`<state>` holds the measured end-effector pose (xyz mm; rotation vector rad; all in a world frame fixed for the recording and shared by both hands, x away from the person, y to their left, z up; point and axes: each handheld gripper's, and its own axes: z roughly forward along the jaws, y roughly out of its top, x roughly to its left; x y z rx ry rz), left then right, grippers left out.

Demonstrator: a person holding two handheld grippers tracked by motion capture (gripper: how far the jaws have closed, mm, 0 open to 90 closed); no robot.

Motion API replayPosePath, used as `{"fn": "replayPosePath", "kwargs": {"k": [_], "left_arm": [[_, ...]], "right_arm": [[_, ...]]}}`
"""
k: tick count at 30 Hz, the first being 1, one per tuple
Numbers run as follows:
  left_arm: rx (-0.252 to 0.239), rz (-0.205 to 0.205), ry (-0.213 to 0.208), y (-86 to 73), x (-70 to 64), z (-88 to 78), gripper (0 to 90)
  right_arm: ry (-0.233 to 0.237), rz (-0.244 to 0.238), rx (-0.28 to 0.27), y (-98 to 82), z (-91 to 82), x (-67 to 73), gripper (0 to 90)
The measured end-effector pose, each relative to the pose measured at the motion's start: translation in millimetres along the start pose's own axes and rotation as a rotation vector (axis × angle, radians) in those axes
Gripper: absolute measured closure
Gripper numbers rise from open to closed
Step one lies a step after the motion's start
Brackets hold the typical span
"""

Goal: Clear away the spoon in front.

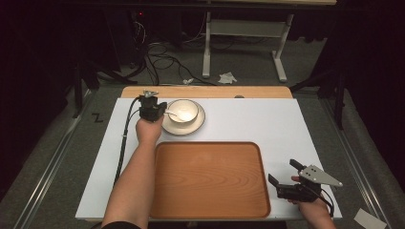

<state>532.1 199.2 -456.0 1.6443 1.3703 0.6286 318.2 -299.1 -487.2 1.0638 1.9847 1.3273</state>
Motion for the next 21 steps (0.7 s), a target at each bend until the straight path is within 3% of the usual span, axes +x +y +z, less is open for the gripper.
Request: {"fn": "replayPosePath", "kwargs": {"k": [9, 12, 19, 21], "left_arm": [[0.034, -0.013, 0.016, -3.9, 4.0, 9.3, 90.0], [0.063, -0.011, 0.000, -6.8, 3.3, 9.3, 90.0], [0.068, 0.003, -0.025, -13.0, -2.8, 1.8, 90.0], [0.057, -0.009, -0.040, -15.8, -3.4, -4.0, 90.0]], "right_arm": [[0.009, 0.008, 0.004, -0.5, 1.4, 0.7, 1.6], [0.012, 0.005, 0.004, -0.5, 2.1, 1.5, 1.6], [0.019, -0.004, 0.001, 0.8, 2.6, 4.4, 1.5], [0.024, -0.009, 0.000, 1.2, 1.9, 5.5, 1.5]]}}
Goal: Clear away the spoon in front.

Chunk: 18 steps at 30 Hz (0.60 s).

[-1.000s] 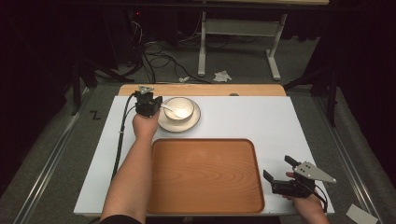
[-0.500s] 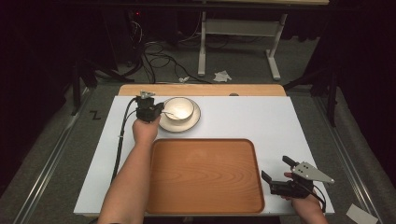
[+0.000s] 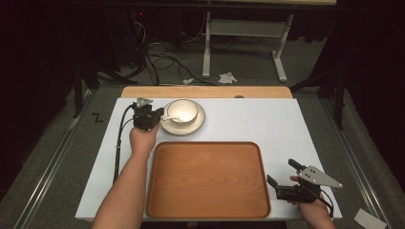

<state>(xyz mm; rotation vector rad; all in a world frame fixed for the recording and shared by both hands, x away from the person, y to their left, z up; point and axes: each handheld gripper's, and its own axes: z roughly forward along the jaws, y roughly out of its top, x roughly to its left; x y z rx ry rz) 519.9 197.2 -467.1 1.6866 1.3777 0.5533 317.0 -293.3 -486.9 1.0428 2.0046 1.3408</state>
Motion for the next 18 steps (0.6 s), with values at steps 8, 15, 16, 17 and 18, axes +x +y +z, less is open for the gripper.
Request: {"fn": "replayPosePath", "kwargs": {"k": [8, 15, 16, 17, 18], "left_arm": [[-0.011, 0.023, -0.056, -12.3, -7.4, -23.1, 90.0], [-0.033, 0.010, -0.006, -9.1, 5.1, -28.7, 90.0], [-0.033, 0.010, -0.006, -9.1, 5.1, -28.7, 90.0], [-0.020, -0.003, 0.006, -11.1, 10.5, -25.0, 90.0], [-0.020, -0.003, 0.006, -11.1, 10.5, -25.0, 90.0]], "right_arm": [[0.005, -0.007, -0.011, 1.9, -2.2, 1.1, 1.8], [0.010, -0.012, -0.010, 2.1, -1.3, 2.0, 1.8], [0.013, -0.011, -0.008, 1.8, -0.9, 1.5, 1.8], [0.011, -0.009, -0.007, 1.4, -0.5, 1.2, 1.8], [0.012, -0.009, -0.003, 1.0, -0.1, 0.6, 1.8]]}}
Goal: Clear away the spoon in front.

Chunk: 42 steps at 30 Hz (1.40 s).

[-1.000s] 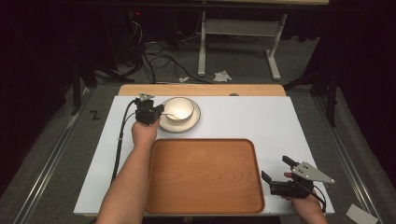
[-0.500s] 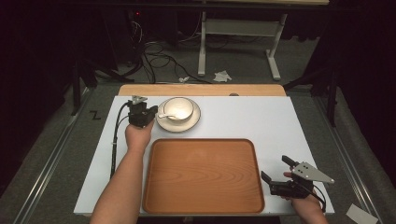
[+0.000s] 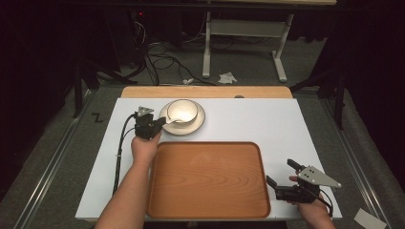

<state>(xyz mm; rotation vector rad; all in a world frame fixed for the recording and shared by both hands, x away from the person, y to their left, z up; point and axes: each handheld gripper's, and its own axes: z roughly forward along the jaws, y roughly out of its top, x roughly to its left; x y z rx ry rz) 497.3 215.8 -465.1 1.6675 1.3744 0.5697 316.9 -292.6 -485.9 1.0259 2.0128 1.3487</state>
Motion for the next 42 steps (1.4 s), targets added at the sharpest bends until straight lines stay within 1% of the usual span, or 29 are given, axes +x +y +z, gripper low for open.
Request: {"fn": "replayPosePath", "kwargs": {"k": [1, 3, 7, 9, 12, 13, 14, 16, 17, 24, 28, 30, 32, 35, 37, 38, 39, 42], "left_arm": [[0.009, -0.006, -0.004, -2.5, 1.4, 3.2, 90.0], [0.008, -0.011, -0.013, -6.0, -0.2, 4.9, 90.0], [0.016, -0.008, -0.022, -11.9, -3.8, 5.4, 90.0], [0.014, -0.010, -0.042, -17.6, -7.8, 1.7, 90.0], [0.019, -0.003, -0.047, -21.5, -11.5, -1.7, 90.0], [0.014, -0.011, -0.058, -24.9, -15.1, -6.4, 90.0], [0.008, -0.017, -0.061, -26.1, -17.0, -8.2, 90.0], [0.015, -0.002, -0.070, -26.9, -20.2, -12.3, 90.0], [0.008, 0.002, -0.074, -27.2, -21.7, -13.9, 90.0], [0.007, 0.002, -0.095, -26.5, -28.7, -19.2, 90.0], [0.006, 0.001, -0.113, -30.0, -34.3, -20.6, 89.3], [0.008, 0.001, -0.115, -31.0, -35.8, -20.5, 88.7], [0.010, 0.003, -0.115, -33.5, -40.1, -19.4, 87.3], [0.007, -0.005, -0.117, -34.7, -41.3, -20.8, 84.7], [0.004, -0.003, -0.112, -35.5, -41.5, -23.0, 83.0], [0.004, -0.003, -0.112, -35.5, -41.5, -23.0, 81.0], [-0.002, -0.015, -0.108, -36.2, -39.9, -26.6, 78.5], [-0.008, -0.013, -0.105, -37.1, -38.7, -30.2, 72.8]], "right_arm": [[0.000, 0.002, 0.002, -0.4, 0.4, -0.4, 1.8], [0.003, -0.001, 0.003, -0.9, 1.0, -1.4, 1.8], [0.000, 0.007, 0.005, -0.9, 0.6, -1.2, 1.8], [0.003, 0.001, 0.001, -0.4, 0.2, -0.1, 1.8], [0.007, -0.004, -0.003, 0.6, -0.2, 1.5, 1.8], [0.011, -0.007, -0.005, 0.8, -0.2, 1.9, 1.8], [0.012, -0.011, -0.005, 1.0, -0.2, 2.4, 1.8], [0.017, -0.017, -0.006, 1.3, 0.2, 2.6, 1.8], [0.018, -0.016, -0.005, 1.4, 0.3, 2.9, 1.8], [0.018, -0.020, -0.004, 1.9, 0.7, 4.0, 1.8], [0.018, -0.023, -0.004, 1.9, 0.6, 4.1, 1.8], [0.020, -0.022, -0.005, 2.0, 0.3, 4.5, 1.8], [0.019, -0.026, -0.006, 2.2, 0.1, 4.8, 1.8], [0.020, -0.027, -0.008, 2.3, -0.2, 4.5, 1.8], [0.020, -0.029, -0.009, 2.2, -0.2, 4.0, 1.8], [0.020, -0.029, -0.009, 2.2, -0.2, 4.0, 1.8], [0.020, -0.028, -0.007, 2.0, 0.2, 3.9, 1.8], [0.022, -0.027, -0.005, 1.8, 0.8, 4.0, 1.8]]}}
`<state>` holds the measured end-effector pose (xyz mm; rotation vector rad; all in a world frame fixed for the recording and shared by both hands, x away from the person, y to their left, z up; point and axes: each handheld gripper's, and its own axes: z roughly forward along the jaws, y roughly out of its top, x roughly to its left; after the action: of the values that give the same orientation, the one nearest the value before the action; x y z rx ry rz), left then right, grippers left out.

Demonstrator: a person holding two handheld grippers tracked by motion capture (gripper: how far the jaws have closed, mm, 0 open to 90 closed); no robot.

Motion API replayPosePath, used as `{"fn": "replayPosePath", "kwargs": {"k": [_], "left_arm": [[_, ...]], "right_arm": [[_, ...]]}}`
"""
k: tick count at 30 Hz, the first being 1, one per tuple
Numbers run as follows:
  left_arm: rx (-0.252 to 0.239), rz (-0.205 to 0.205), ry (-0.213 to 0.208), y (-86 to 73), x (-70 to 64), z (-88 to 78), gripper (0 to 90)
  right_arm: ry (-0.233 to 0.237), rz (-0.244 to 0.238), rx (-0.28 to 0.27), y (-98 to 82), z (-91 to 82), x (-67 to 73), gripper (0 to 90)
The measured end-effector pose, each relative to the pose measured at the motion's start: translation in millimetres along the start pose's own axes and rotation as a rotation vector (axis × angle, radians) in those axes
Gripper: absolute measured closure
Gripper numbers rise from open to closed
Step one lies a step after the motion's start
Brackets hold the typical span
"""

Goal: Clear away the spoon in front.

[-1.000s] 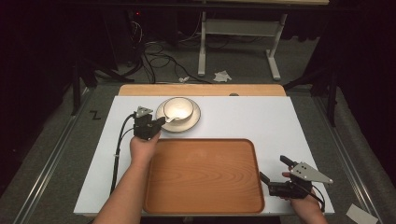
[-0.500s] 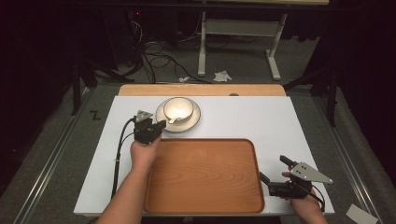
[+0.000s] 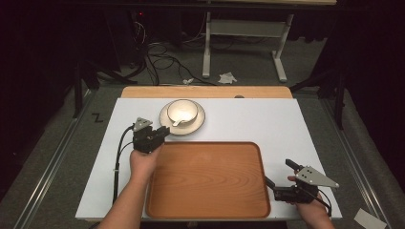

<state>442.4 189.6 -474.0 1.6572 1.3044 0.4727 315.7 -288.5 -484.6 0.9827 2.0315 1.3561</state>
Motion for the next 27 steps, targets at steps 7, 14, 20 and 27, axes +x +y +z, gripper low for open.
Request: {"fn": "replayPosePath", "kwargs": {"k": [7, 14, 20, 27], "left_arm": [[-0.018, -0.005, -0.016, -5.6, 0.3, -15.3, 61.9], [-0.030, 0.002, -0.033, -9.0, -5.3, -21.3, 54.5], [-0.030, -0.038, -0.068, -6.2, -9.4, -21.6, 46.5], [-0.040, -0.131, -0.079, -2.0, -8.2, -16.8, 46.7]], "right_arm": [[0.002, -0.015, 0.001, 0.6, 0.6, 1.7, 1.8], [0.001, -0.021, 0.005, 0.2, 1.1, 1.6, 1.8], [0.001, -0.021, 0.002, 0.5, 0.6, 1.5, 1.8], [0.002, -0.020, 0.001, 0.7, 0.7, 2.5, 1.8]]}}
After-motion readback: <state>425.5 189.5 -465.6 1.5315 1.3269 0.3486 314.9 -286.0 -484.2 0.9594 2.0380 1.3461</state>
